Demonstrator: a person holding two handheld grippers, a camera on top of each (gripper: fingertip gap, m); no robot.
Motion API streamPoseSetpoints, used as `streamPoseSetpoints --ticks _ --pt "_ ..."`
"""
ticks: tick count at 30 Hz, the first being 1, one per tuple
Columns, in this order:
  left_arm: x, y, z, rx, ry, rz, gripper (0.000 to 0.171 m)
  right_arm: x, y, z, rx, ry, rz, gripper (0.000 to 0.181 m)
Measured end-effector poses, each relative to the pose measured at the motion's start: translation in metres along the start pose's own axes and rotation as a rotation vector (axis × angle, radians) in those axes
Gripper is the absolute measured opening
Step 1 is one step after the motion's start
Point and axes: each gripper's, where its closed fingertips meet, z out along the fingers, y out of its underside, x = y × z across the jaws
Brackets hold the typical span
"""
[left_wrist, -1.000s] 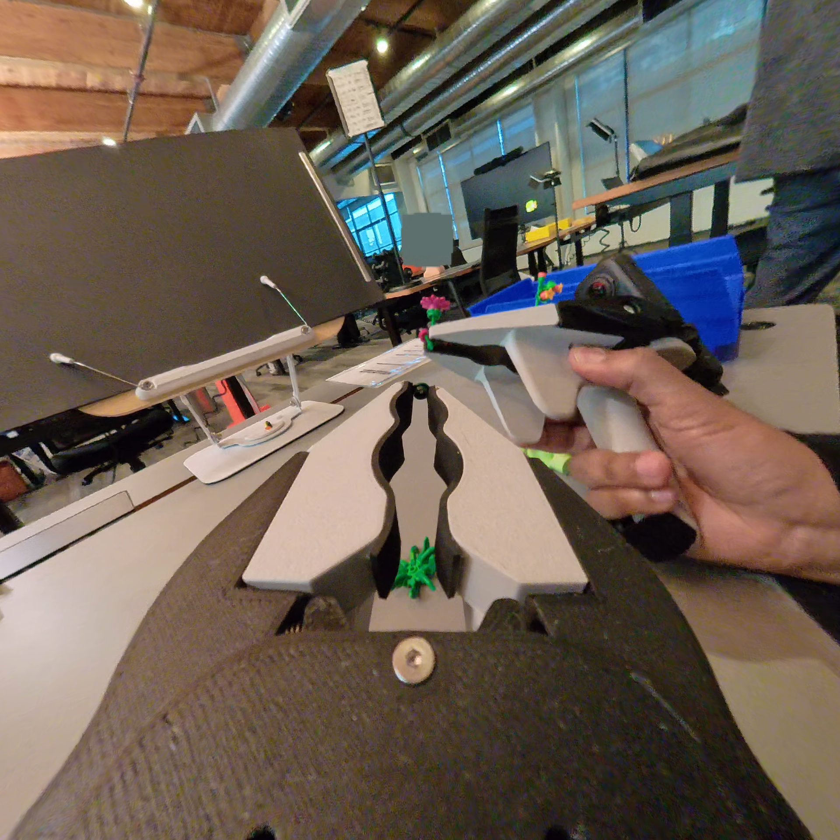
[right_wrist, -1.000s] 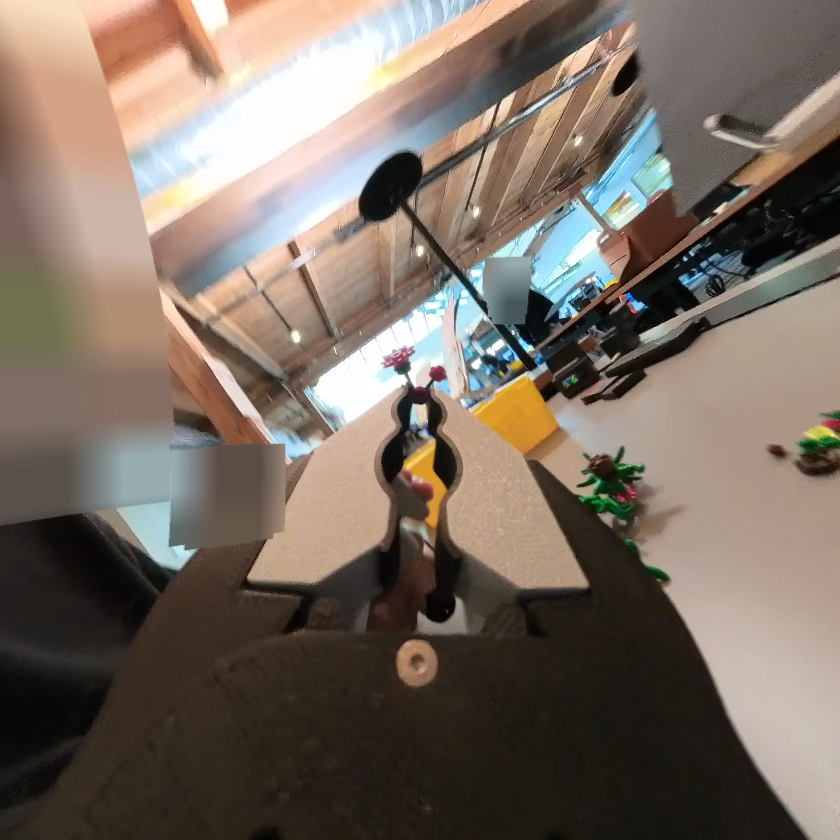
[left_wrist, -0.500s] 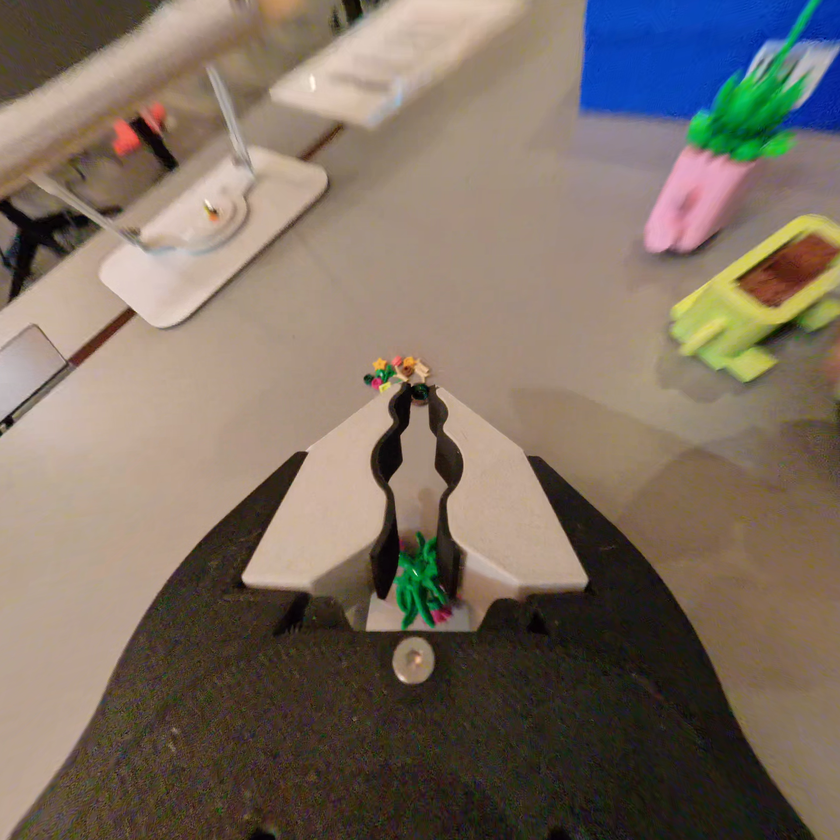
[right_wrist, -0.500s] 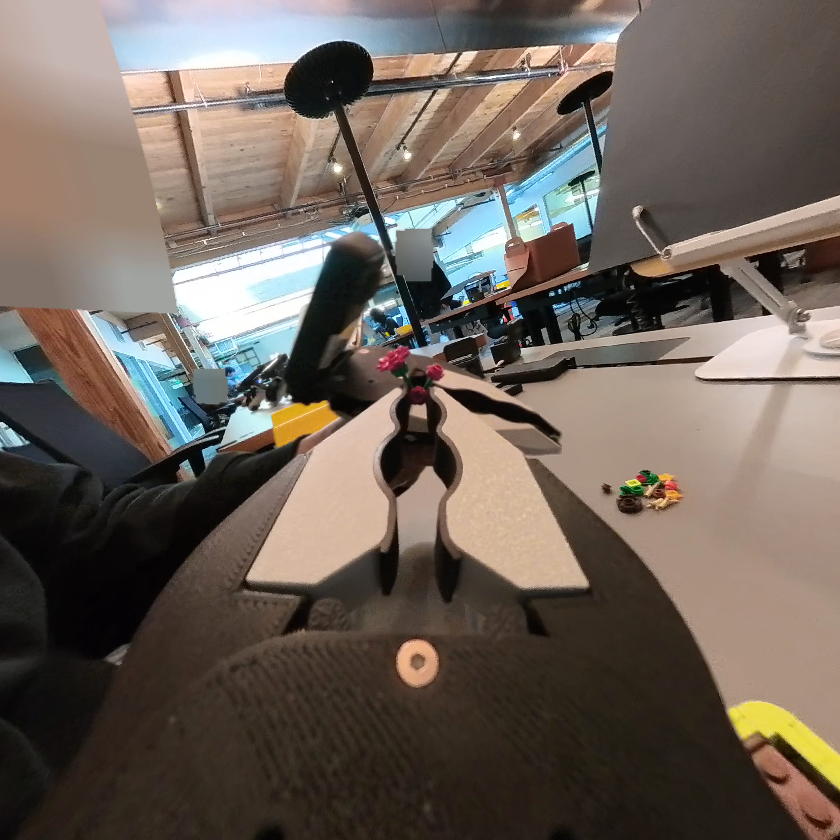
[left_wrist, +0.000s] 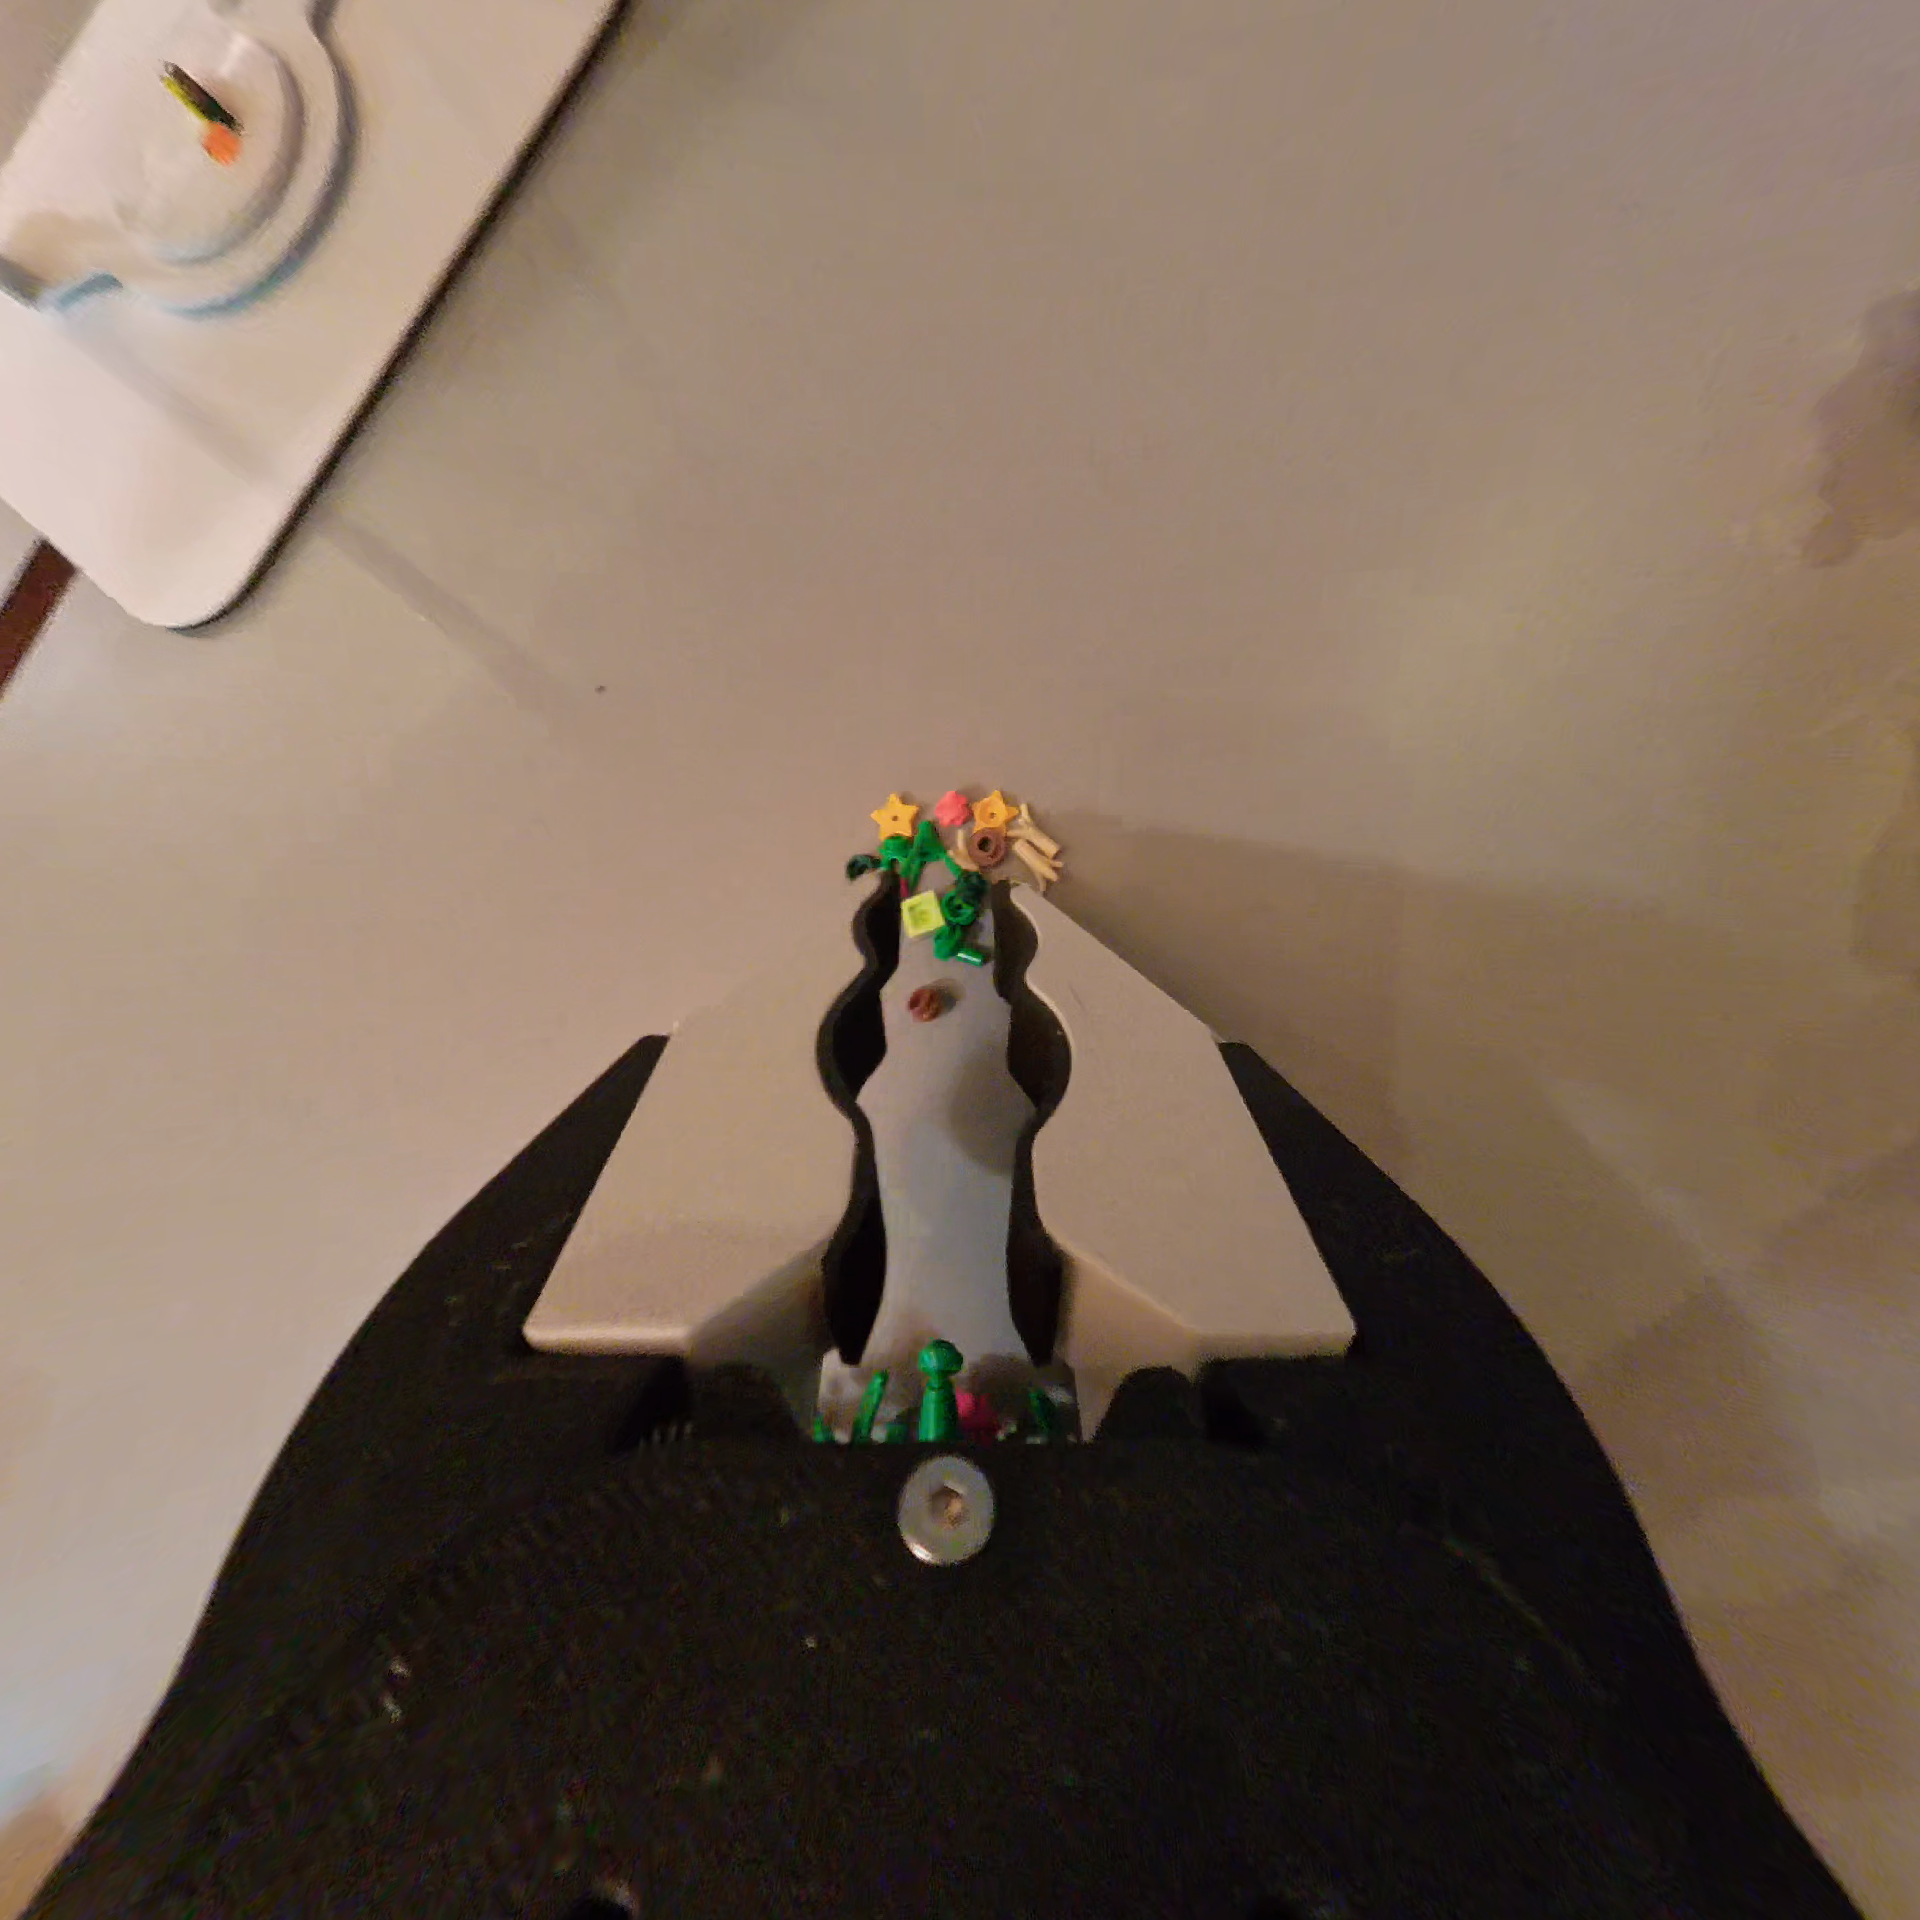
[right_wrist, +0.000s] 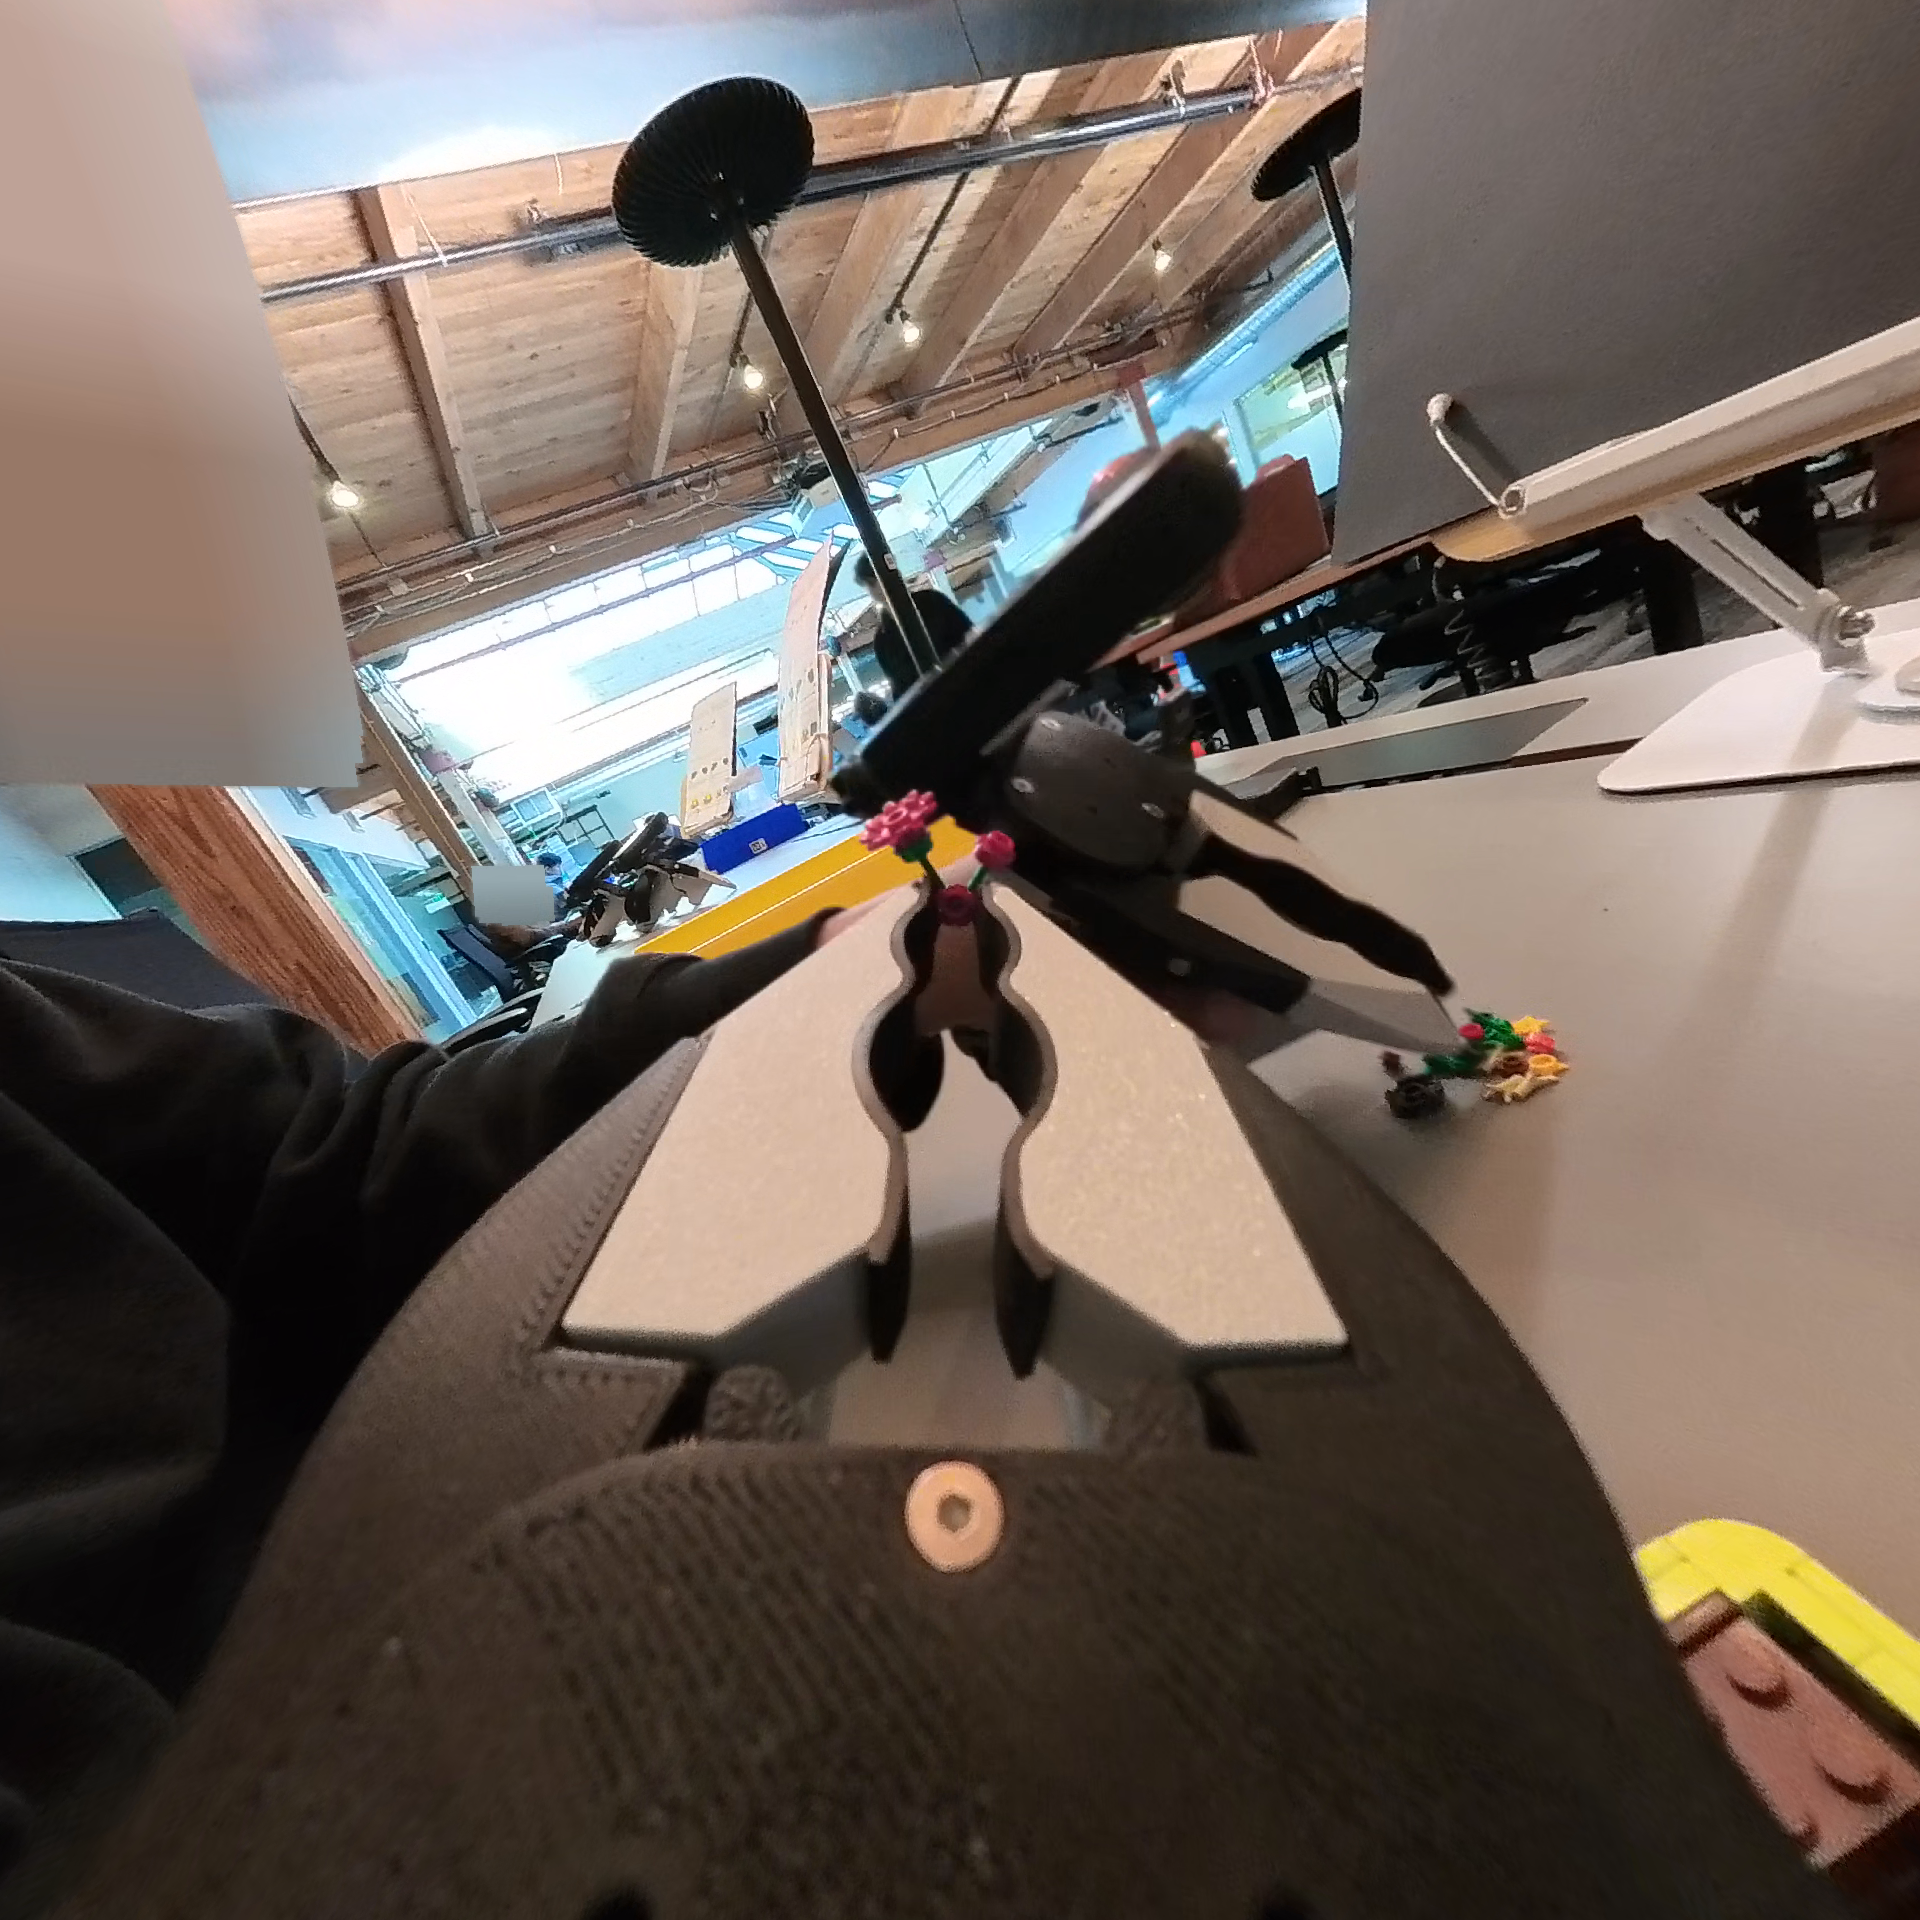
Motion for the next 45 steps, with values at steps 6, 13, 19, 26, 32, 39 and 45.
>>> streamPoseSetpoints --ticks 6,13,19,26,32,39,45 --pt "-0.015 -0.017 -0.063 0.279 0.010 -0.152 0.017 0.006 0.007 0.004 -0.034 0.026 0.031 0.004" --pt "0.026 0.014 -0.134 0.534 0.342 -0.441 0.012 0.007 0.018 0.008 -0.114 0.086 -0.089 0.005" --pt "0.065 0.022 -0.159 0.697 0.586 -0.519 0.026 0.000 0.041 0.020 -0.257 0.160 -0.362 0.005" --pt "0.072 0.029 -0.153 0.665 0.471 -0.464 0.022 0.000 0.063 0.027 -0.411 0.286 -0.794 0.005" --pt "0.071 0.040 -0.146 0.599 0.311 -0.321 0.013 -0.001 0.069 0.026 -0.464 0.334 -1.052 0.005" --pt "0.074 0.042 -0.142 0.581 0.327 -0.319 0.010 0.001 0.070 0.023 -0.494 0.359 -1.264 0.005" --pt "0.073 0.045 -0.140 0.568 0.386 -0.373 0.010 0.003 0.074 0.023 -0.522 0.360 -1.342 0.005"
